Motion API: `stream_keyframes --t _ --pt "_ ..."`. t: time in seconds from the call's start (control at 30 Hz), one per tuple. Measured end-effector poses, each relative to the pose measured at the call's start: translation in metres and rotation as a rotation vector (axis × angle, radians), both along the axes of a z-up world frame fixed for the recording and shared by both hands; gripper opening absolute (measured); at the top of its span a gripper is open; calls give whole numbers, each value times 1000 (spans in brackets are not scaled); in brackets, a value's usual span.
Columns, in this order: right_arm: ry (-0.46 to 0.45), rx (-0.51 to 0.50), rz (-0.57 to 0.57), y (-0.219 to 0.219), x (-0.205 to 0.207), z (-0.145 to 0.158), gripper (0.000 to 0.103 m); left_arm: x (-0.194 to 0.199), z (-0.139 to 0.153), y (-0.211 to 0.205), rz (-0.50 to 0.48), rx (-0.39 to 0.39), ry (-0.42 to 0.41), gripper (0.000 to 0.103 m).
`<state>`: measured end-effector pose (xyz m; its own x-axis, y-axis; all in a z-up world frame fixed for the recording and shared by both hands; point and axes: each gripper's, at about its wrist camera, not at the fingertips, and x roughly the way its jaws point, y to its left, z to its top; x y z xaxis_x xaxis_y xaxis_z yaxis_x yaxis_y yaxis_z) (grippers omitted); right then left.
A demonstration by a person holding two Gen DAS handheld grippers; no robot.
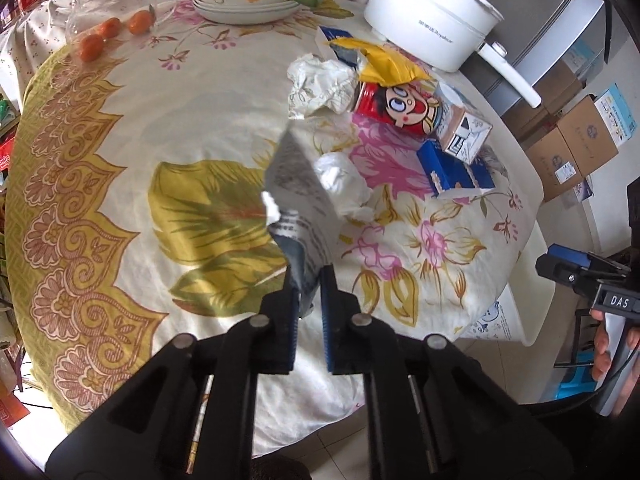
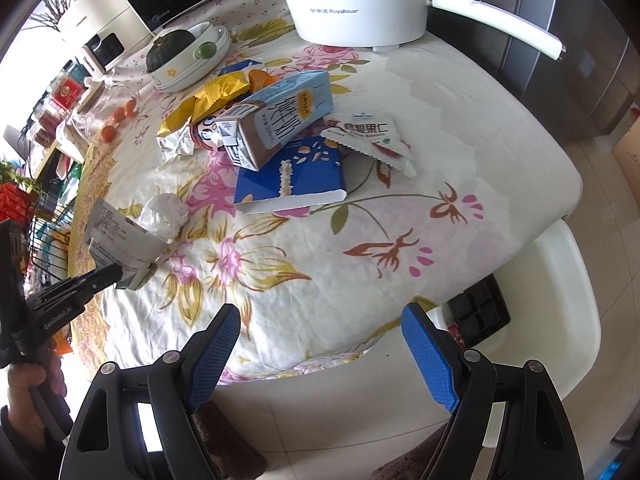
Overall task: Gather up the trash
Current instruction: 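Raise the held snack bag with the left tool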
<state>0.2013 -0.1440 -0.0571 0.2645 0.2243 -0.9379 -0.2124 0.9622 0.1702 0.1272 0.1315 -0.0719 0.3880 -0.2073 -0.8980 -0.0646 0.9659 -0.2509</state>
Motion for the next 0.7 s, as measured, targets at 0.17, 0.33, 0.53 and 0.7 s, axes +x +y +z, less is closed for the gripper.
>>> stream_keyframes --t 0.17,0.33,0.53,0.7 --pt "-4 8 5 10 1 1 84 -9 21 0 5 -25 -72 5" --pt "-2 26 25 34 1 -2 84 -18 32 10 40 -18 -112 4" --pt "16 78 74 81 6 -20 84 -27 39 29 66 -17 -142 4" --pt "3 113 92 113 19 -29 84 -32 41 48 97 -31 -161 3"
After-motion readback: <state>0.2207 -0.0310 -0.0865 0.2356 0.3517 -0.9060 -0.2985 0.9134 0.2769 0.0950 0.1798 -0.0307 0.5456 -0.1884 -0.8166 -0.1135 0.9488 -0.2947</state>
